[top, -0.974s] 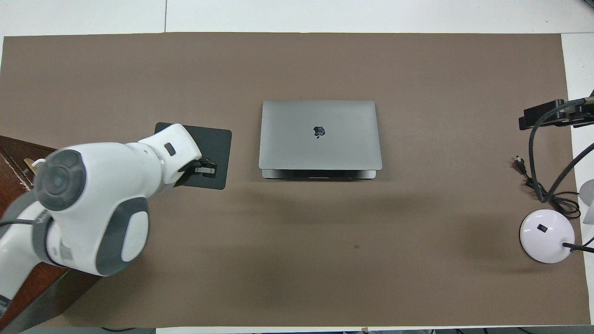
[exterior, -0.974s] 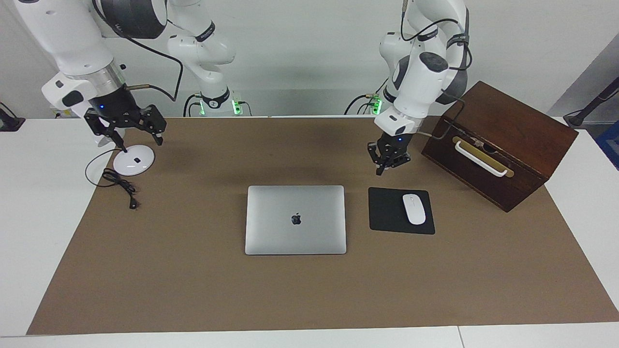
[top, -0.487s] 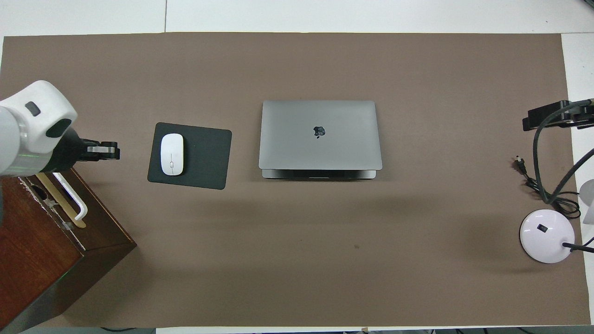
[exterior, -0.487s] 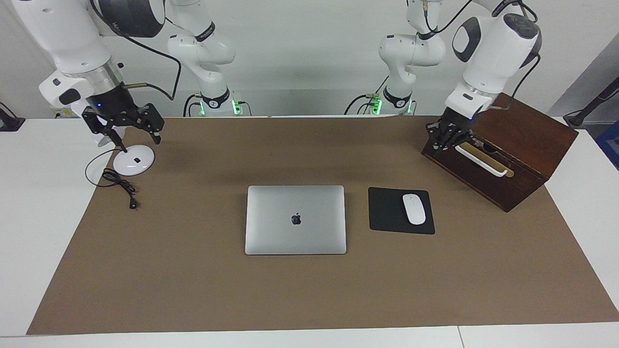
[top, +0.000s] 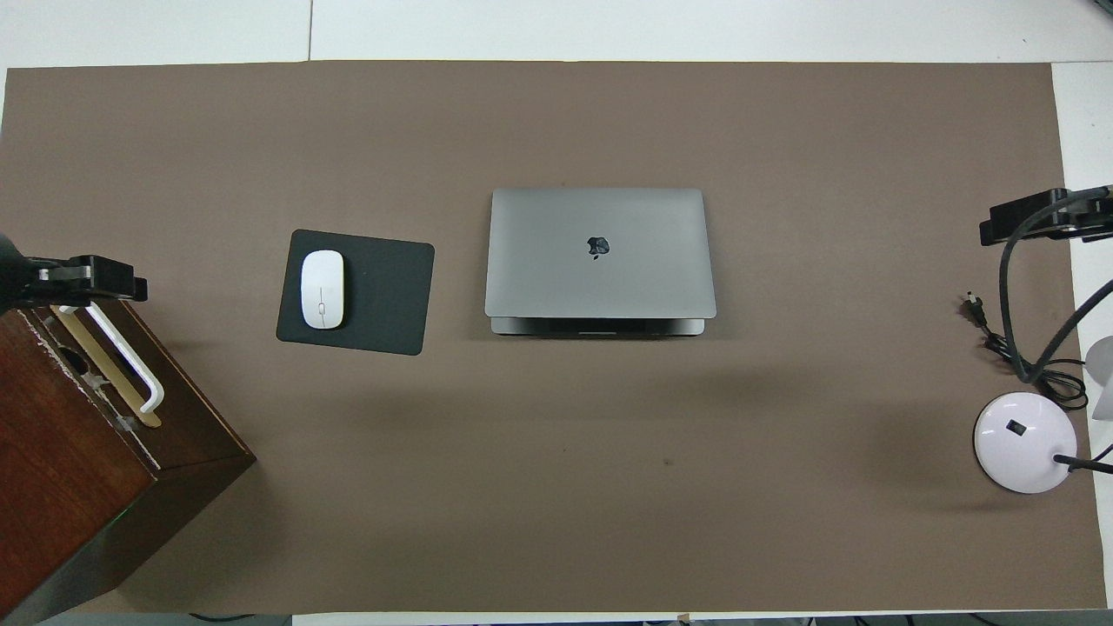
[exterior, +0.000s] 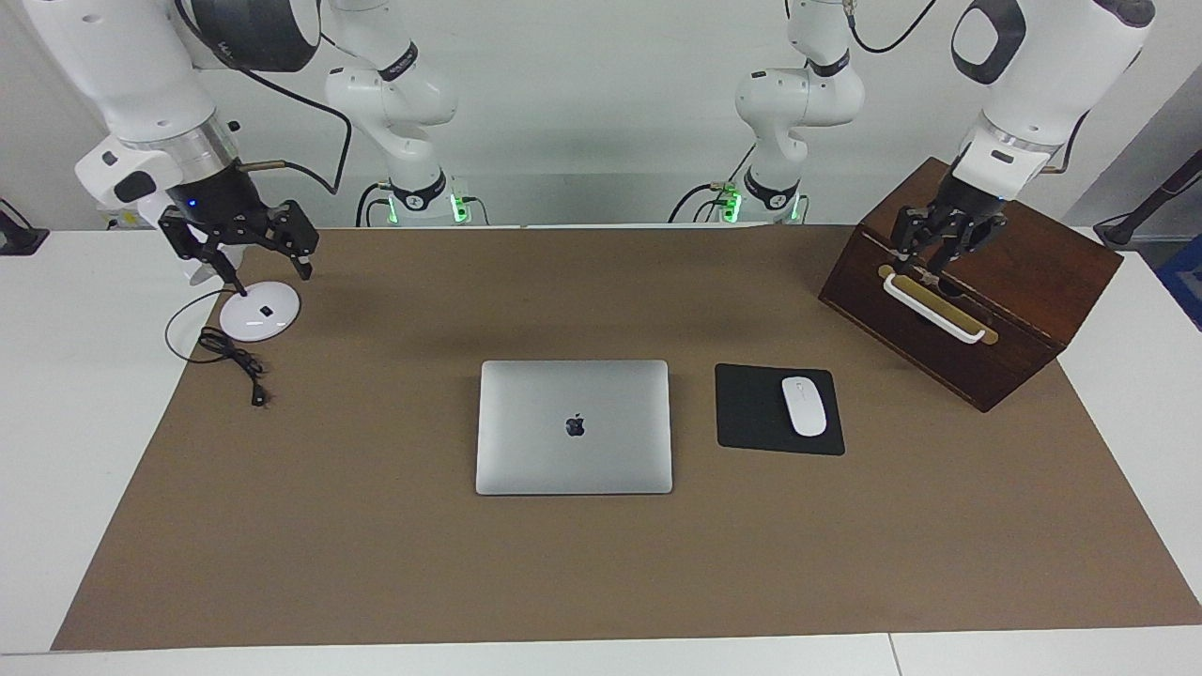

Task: Close laptop with both arms

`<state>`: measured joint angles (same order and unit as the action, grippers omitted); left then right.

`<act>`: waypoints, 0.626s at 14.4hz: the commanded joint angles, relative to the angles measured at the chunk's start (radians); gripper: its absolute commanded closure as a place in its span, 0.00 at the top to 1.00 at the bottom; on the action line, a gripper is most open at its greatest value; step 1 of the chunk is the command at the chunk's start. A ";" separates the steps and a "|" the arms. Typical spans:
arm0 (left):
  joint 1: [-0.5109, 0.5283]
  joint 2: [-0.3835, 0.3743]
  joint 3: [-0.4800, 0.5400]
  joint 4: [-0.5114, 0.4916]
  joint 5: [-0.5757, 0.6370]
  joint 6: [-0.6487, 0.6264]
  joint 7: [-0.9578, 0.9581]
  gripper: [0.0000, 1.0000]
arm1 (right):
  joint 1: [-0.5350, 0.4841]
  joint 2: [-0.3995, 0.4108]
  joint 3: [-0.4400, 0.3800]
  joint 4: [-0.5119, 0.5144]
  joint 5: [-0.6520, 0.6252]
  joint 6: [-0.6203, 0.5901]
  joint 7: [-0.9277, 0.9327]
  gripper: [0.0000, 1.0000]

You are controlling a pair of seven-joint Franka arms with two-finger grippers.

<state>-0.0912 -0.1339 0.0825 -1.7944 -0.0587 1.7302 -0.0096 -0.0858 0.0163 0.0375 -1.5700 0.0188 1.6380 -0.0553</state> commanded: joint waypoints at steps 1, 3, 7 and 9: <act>0.007 0.013 -0.012 0.073 0.072 -0.069 -0.001 1.00 | -0.014 -0.025 0.013 -0.024 -0.014 -0.006 0.009 1.00; 0.008 0.016 -0.012 0.093 0.074 -0.075 -0.006 1.00 | -0.012 -0.027 0.015 -0.024 -0.014 -0.007 0.011 1.00; 0.008 0.019 -0.012 0.116 0.071 -0.147 -0.009 1.00 | -0.012 -0.024 0.015 -0.024 -0.014 -0.004 0.008 1.00; 0.031 0.023 -0.023 0.118 0.073 -0.196 -0.009 1.00 | -0.008 -0.024 0.015 -0.024 -0.014 -0.004 0.011 1.00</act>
<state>-0.0852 -0.1297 0.0775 -1.7069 -0.0076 1.5930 -0.0117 -0.0854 0.0113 0.0386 -1.5714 0.0188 1.6362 -0.0553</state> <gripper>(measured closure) 0.000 0.000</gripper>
